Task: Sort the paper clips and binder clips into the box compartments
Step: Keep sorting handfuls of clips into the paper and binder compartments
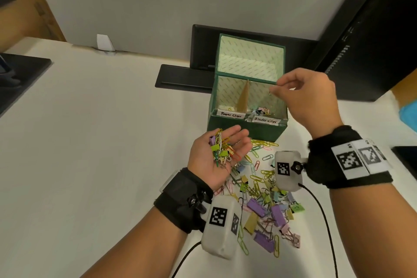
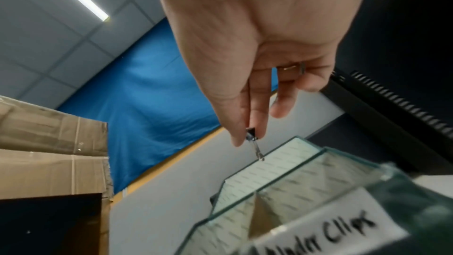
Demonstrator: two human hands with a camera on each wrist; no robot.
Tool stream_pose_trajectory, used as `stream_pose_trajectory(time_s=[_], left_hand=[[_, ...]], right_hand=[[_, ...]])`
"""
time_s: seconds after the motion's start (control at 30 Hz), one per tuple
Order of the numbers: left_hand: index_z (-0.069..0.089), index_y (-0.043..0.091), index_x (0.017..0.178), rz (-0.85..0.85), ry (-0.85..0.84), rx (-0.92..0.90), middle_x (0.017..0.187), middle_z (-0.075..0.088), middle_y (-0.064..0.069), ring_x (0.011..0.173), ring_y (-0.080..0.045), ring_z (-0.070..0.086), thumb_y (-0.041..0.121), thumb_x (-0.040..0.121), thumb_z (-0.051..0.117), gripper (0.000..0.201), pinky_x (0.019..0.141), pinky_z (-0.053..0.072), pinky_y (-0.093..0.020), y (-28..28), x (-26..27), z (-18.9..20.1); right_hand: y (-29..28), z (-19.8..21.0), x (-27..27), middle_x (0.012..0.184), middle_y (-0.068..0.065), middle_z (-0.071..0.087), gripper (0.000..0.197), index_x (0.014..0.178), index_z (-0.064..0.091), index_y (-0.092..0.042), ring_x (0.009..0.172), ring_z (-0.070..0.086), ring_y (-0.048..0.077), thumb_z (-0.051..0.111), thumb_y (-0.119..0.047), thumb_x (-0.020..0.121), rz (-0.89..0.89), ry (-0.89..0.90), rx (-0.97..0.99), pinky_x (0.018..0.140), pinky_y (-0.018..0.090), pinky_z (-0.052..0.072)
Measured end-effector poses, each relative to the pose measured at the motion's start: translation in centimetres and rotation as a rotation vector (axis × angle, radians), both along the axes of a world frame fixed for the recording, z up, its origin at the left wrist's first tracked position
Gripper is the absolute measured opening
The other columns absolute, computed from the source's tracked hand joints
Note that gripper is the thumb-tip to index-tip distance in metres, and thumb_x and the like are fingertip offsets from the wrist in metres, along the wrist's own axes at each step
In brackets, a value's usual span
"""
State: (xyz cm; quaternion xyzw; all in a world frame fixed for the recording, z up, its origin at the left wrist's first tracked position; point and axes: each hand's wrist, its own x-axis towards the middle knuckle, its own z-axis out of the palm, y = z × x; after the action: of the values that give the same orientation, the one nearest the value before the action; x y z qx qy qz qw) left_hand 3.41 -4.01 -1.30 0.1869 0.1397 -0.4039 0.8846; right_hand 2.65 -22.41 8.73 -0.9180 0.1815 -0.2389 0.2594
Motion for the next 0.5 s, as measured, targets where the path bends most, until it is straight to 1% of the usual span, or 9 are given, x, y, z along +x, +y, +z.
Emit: stream_pose_trajectory(time_s=[0.07, 0.13, 0.17, 0.23, 0.3, 0.33, 0.4, 0.47, 0.5], left_hand=[[0.060, -0.009, 0.116, 0.001, 0.000, -0.005, 0.099, 0.070, -0.025, 0.075, -0.032, 0.071, 0.025, 0.100, 0.036, 0.044, 0.073, 0.059, -0.041, 0.0, 0.0, -0.1], [0.061, -0.008, 0.115, -0.001, -0.004, -0.001, 0.099, 0.070, -0.025, 0.075, -0.032, 0.071, 0.025, 0.100, 0.036, 0.045, 0.074, 0.059, -0.041, 0.0, 0.0, -0.1], [0.061, -0.008, 0.115, -0.002, -0.006, 0.002, 0.099, 0.070, -0.025, 0.075, -0.032, 0.071, 0.025, 0.100, 0.036, 0.044, 0.074, 0.059, -0.041, 0.0, 0.0, -0.2], [0.062, -0.008, 0.113, 0.003, -0.007, 0.012, 0.099, 0.070, -0.025, 0.075, -0.032, 0.072, 0.025, 0.100, 0.036, 0.044, 0.072, 0.060, -0.041, -0.1, 0.2, -0.3], [0.065, -0.009, 0.105, 0.024, -0.012, 0.019, 0.097, 0.070, -0.025, 0.077, -0.032, 0.071, 0.023, 0.098, 0.037, 0.043, 0.069, 0.061, -0.041, -0.1, 0.4, -0.3], [0.066, -0.009, 0.101, 0.034, -0.026, 0.016, 0.095, 0.070, -0.025, 0.078, -0.032, 0.071, 0.019, 0.097, 0.038, 0.041, 0.068, 0.060, -0.040, -0.2, 0.4, -0.3], [0.066, -0.007, 0.098, 0.036, -0.056, 0.022, 0.090, 0.068, -0.023, 0.076, -0.030, 0.070, 0.012, 0.092, 0.041, 0.032, 0.064, 0.059, -0.036, -0.1, 0.4, -0.4], [0.067, -0.003, 0.087, 0.002, -0.069, 0.031, 0.083, 0.067, -0.020, 0.072, -0.028, 0.069, 0.012, 0.094, 0.038, 0.034, 0.062, 0.057, -0.033, 0.0, 0.4, -0.5], [0.069, -0.001, 0.080, -0.005, -0.067, 0.042, 0.079, 0.067, -0.019, 0.072, -0.027, 0.068, 0.015, 0.096, 0.036, 0.040, 0.066, 0.056, -0.035, 0.1, 0.4, -0.5]], right_hand=[[-0.3, -0.5, 0.0, 0.093, -0.013, 0.068, 0.018, 0.090, 0.070, -0.031, 0.092, 0.063, 0.017, 0.076, -0.044, 0.080, 0.028, 0.229, -0.053, 0.085, 0.036, 0.051], [-0.2, -1.0, -0.3, 0.116, -0.006, 0.067, 0.036, 0.105, 0.069, -0.034, 0.106, 0.060, 0.022, 0.070, -0.058, 0.078, 0.073, 0.500, -0.161, 0.091, 0.040, 0.050], [0.0, -1.2, -0.5, 0.126, -0.004, 0.063, 0.042, 0.111, 0.067, -0.036, 0.117, 0.055, 0.024, 0.067, -0.063, 0.078, 0.102, 0.533, -0.197, 0.098, 0.045, 0.047], [1.2, -0.8, -1.1, 0.137, -0.008, 0.055, 0.043, 0.115, 0.064, -0.040, 0.131, 0.042, 0.025, 0.062, -0.064, 0.079, 0.195, 0.462, -0.209, 0.107, 0.051, 0.036], [3.1, -0.3, -1.9, 0.133, -0.013, 0.056, 0.043, 0.112, 0.065, -0.043, 0.130, 0.042, 0.020, 0.060, -0.066, 0.076, 0.347, 0.398, -0.191, 0.108, 0.051, 0.034], [4.1, -0.1, -2.3, 0.125, -0.015, 0.060, 0.042, 0.108, 0.066, -0.043, 0.124, 0.047, 0.017, 0.061, -0.066, 0.074, 0.429, 0.389, -0.161, 0.106, 0.049, 0.036], [5.8, 0.2, -3.2, 0.106, -0.017, 0.065, 0.031, 0.101, 0.071, -0.039, 0.105, 0.056, 0.008, 0.072, -0.054, 0.074, 0.578, 0.404, -0.060, 0.098, 0.039, 0.045], [6.6, -0.2, -3.9, 0.095, -0.016, 0.063, 0.028, 0.096, 0.073, -0.037, 0.093, 0.056, 0.003, 0.081, -0.044, 0.071, 0.671, 0.460, -0.093, 0.090, 0.033, 0.047], [6.6, -0.7, -4.2, 0.092, -0.019, 0.061, 0.029, 0.095, 0.072, -0.037, 0.091, 0.053, 0.003, 0.083, -0.043, 0.069, 0.689, 0.478, -0.156, 0.090, 0.032, 0.045]])
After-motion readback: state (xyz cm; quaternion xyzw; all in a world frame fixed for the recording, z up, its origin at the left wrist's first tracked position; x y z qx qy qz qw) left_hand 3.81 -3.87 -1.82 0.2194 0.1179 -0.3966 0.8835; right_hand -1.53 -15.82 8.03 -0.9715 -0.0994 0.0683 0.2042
